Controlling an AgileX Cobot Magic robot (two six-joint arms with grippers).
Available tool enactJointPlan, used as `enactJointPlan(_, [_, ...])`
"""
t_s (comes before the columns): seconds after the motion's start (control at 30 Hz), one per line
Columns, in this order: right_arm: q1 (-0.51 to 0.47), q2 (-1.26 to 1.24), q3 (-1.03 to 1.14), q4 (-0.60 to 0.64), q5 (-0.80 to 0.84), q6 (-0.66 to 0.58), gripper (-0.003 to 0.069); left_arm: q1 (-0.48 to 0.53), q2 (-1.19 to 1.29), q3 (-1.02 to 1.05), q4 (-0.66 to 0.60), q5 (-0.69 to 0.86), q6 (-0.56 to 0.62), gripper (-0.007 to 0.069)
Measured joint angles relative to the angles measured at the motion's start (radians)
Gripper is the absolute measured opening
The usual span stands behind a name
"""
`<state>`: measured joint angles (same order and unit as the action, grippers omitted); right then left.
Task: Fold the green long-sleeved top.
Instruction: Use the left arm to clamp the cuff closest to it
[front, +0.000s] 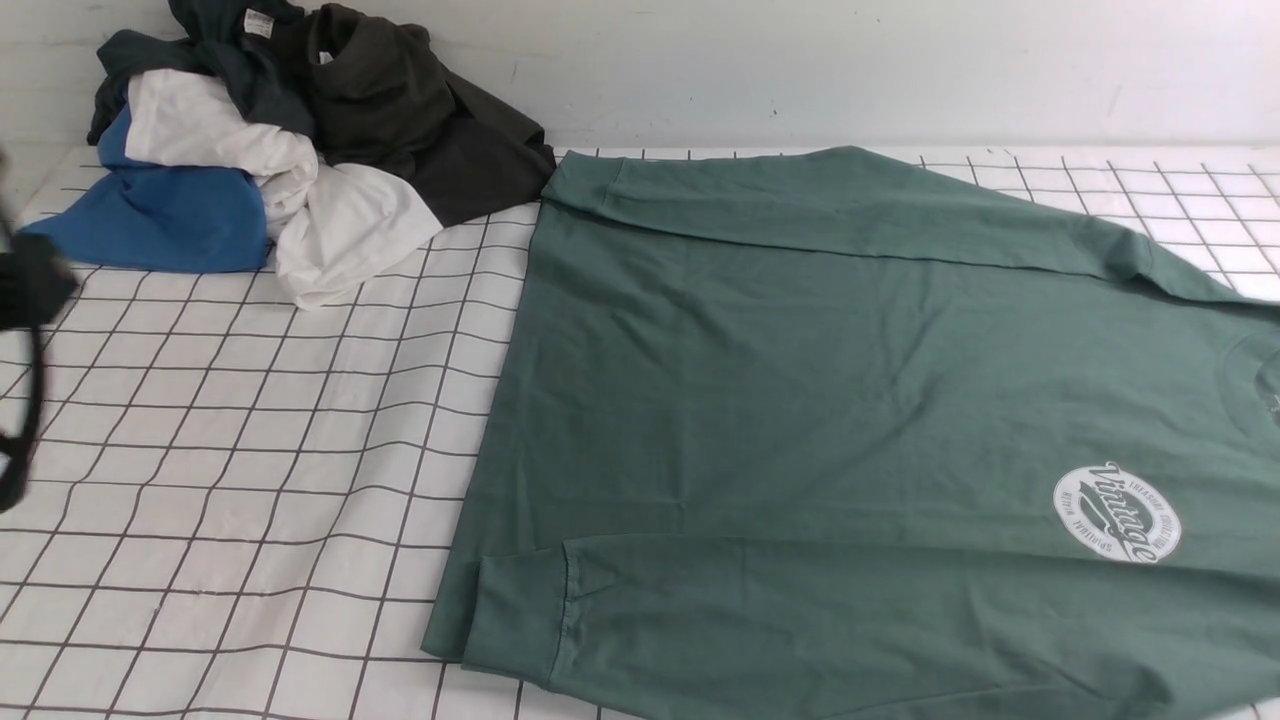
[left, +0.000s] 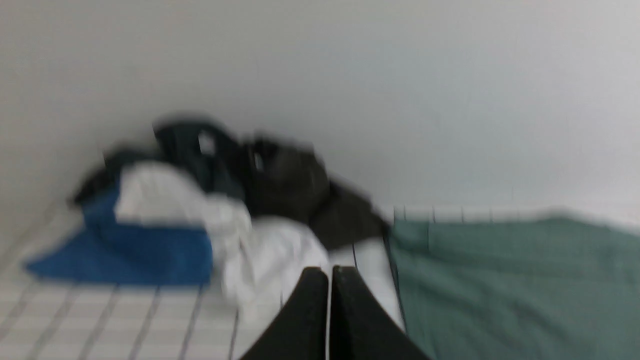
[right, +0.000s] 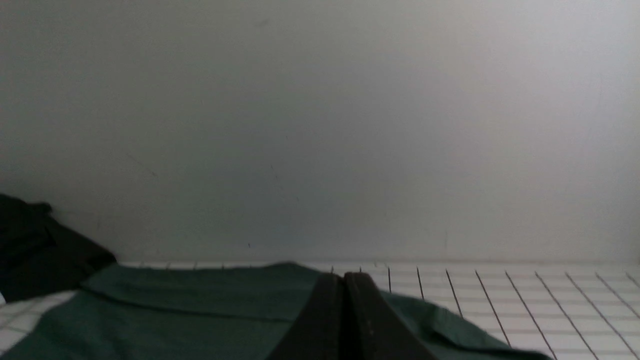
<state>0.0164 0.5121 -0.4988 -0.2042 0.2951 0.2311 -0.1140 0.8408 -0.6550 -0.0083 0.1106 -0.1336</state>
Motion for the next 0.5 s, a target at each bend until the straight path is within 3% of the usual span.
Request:
enactJointPlan(0.1, [0.013, 0.146, -0.095, 0.089, 0.358, -0.062, -0.0011, -0.083, 0.174, -0.115, 0.008, 0.348, -0.005, -0.0007])
enactJointPlan(0.2, [0.041, 0.271, -0.125, 0.193, 0.549, -0.231, -0.0011, -0.161, 0.332, -0.175, -0.008, 0.55, 0.041, -0.0007])
enactJointPlan(0.37, [0.102, 0.405, -0.126, 0.352, 0.567, -0.397, -0.0011, -0.244, 0.522, -0.21, -0.108, 0.622, 0.124, -0.0004])
enactJointPlan(0.5, [0.14, 0.494, -0.131, 0.451, 0.466, -0.52, -0.001, -0.258, 0.696, -0.261, -0.258, 0.623, 0.229, 0.0088])
